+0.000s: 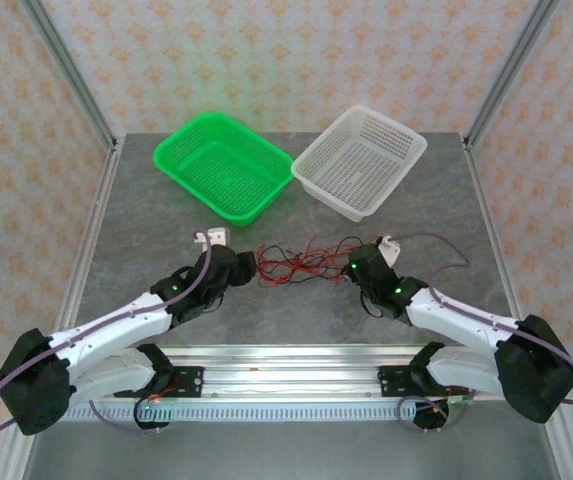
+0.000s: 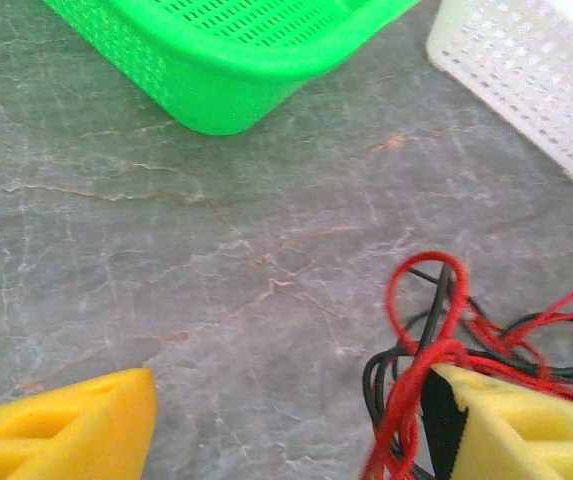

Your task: Untangle the cables

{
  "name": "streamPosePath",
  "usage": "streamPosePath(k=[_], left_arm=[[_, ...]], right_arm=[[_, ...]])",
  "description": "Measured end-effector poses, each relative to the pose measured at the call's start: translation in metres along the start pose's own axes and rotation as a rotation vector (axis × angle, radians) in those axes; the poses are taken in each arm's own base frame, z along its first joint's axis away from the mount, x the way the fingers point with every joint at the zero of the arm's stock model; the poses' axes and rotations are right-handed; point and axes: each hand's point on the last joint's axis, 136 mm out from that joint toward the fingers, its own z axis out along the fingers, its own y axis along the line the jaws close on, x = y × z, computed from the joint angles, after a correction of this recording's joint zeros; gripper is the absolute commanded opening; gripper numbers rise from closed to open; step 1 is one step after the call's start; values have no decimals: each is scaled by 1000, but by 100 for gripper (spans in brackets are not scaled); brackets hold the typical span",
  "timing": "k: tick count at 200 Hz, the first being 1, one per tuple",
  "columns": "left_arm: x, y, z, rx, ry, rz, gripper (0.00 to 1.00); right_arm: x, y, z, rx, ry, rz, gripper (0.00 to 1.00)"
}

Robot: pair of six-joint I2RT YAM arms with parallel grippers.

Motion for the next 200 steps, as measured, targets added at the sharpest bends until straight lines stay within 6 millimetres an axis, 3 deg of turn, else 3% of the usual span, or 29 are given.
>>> streamPosePath(k=[45,81,145,200], left_arm=[[-3,-17,-24,126,26,-35,77],[3,-39,-27,208,122,-54,75],[89,-49,-2,212,442,-130,76],[119,-69,16,235,552,-250,76]], right_arm=[[5,-2,-1,-47,7,106,0],[13,-8,2,-61,22,169,0],[11,-5,-1,-92,14,214,0],[10,-4,-1,-105,9,218,0]])
